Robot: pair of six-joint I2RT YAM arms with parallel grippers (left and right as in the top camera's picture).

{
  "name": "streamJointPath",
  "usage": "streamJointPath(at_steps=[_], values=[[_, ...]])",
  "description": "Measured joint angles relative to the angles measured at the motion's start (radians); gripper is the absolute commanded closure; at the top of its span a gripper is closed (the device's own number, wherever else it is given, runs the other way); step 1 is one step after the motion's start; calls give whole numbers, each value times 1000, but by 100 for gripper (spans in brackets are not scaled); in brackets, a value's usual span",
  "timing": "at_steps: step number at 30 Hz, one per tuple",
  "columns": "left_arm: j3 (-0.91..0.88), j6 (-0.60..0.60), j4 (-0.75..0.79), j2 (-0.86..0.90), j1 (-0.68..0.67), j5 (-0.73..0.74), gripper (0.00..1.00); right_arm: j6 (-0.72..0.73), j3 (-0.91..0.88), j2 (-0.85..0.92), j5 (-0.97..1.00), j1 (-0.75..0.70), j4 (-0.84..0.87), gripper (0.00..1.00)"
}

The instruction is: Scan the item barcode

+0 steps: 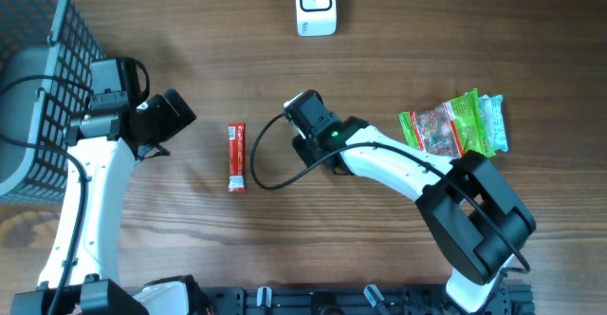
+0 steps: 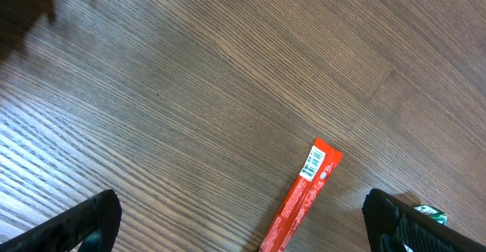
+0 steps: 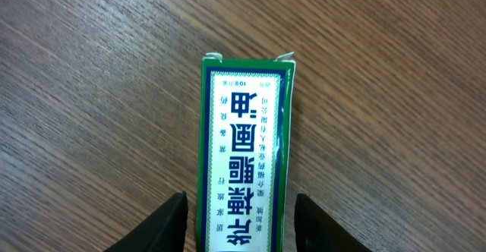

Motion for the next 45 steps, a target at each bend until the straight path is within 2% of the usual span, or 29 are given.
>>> streamJointPath(at_steps=[4, 8, 10, 12, 18, 20, 22, 25, 28, 31, 37, 45], values=[[0, 0, 0, 0, 0, 0, 0, -13, -24, 1, 0, 0, 2, 59], [0, 0, 0, 0, 0, 0, 0, -14, -24, 1, 0, 0, 0, 56], [0, 0, 0, 0, 0, 0, 0, -15, -24, 1, -1, 0, 0, 60], [0, 0, 0, 0, 0, 0, 0, -18, -24, 1, -1, 0, 0, 70], [0, 0, 0, 0, 0, 0, 0, -21, -24, -3, -12, 0, -5, 72], [0, 0, 0, 0, 0, 0, 0, -19, -28, -51, -87, -13, -16, 67], [0, 0, 0, 0, 0, 0, 0, 0, -29, -127, -169, -42, -29, 57], [0, 0, 0, 0, 0, 0, 0, 14, -22, -255, -299, -109, -123, 55], [0, 0, -1, 0, 0, 0, 0, 21, 109, -251, -369, -113, -346, 55], [0, 0, -1, 0, 0, 0, 0, 8, 281, -254, -394, -113, -440, 45], [0, 0, 0, 0, 0, 0, 0, -188, 244, -231, -350, -113, -391, 45], [0, 0, 0, 0, 0, 0, 0, -291, 171, 55, -305, -113, -254, 44]])
